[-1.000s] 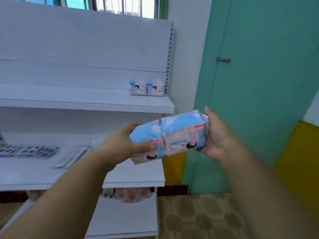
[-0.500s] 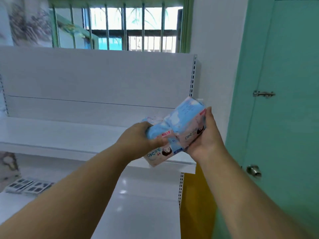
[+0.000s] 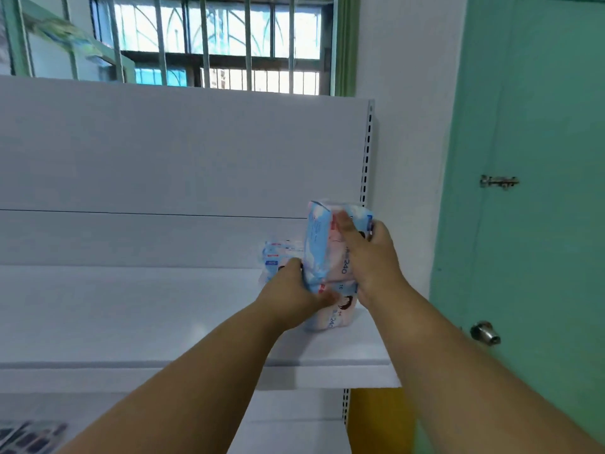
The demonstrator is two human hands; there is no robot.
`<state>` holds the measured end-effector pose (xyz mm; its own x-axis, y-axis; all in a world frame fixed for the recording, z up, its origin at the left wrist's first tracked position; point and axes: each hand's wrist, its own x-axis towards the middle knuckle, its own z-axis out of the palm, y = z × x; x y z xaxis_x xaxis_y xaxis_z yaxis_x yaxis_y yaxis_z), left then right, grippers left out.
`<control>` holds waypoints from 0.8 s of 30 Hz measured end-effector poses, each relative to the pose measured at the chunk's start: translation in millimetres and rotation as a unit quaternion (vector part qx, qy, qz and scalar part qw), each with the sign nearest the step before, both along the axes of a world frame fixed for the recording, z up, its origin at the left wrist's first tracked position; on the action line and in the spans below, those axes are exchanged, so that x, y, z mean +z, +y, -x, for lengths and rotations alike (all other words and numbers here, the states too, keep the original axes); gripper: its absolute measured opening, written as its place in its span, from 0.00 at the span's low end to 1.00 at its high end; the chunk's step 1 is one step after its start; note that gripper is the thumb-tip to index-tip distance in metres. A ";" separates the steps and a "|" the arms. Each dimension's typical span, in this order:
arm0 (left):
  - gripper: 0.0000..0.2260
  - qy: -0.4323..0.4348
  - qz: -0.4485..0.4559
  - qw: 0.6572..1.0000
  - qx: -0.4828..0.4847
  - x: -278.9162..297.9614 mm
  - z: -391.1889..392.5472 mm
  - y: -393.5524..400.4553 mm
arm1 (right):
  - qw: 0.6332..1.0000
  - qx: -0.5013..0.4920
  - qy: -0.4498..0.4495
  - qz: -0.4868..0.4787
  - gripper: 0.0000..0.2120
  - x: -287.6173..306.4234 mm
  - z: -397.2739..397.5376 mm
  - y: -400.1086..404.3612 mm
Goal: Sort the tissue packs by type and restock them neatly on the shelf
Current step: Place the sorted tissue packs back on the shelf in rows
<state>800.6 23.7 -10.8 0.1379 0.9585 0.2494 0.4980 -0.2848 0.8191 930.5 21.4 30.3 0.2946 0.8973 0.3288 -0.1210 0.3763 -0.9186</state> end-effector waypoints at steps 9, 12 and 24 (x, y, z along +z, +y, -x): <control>0.44 -0.182 -0.056 0.981 -0.029 34.2 14.6 19.8 | 0.989 0.108 -0.098 0.010 0.31 -45.9 -14.4 19.5; 0.52 -0.203 -0.067 0.977 -0.027 26.6 36.9 27.6 | 0.958 0.192 -0.205 0.067 0.39 -63.1 -23.9 27.1; 0.21 -0.099 0.033 0.979 0.173 -5.0 92.5 40.8 | 0.670 -0.032 -0.742 0.006 0.38 -8.0 -40.6 51.4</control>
<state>708.1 64.4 -15.8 -0.2421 0.9544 0.1746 0.3858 -0.0704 0.9199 971.1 72.8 22.3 -0.3103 0.9036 0.2954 0.9445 0.3283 -0.0124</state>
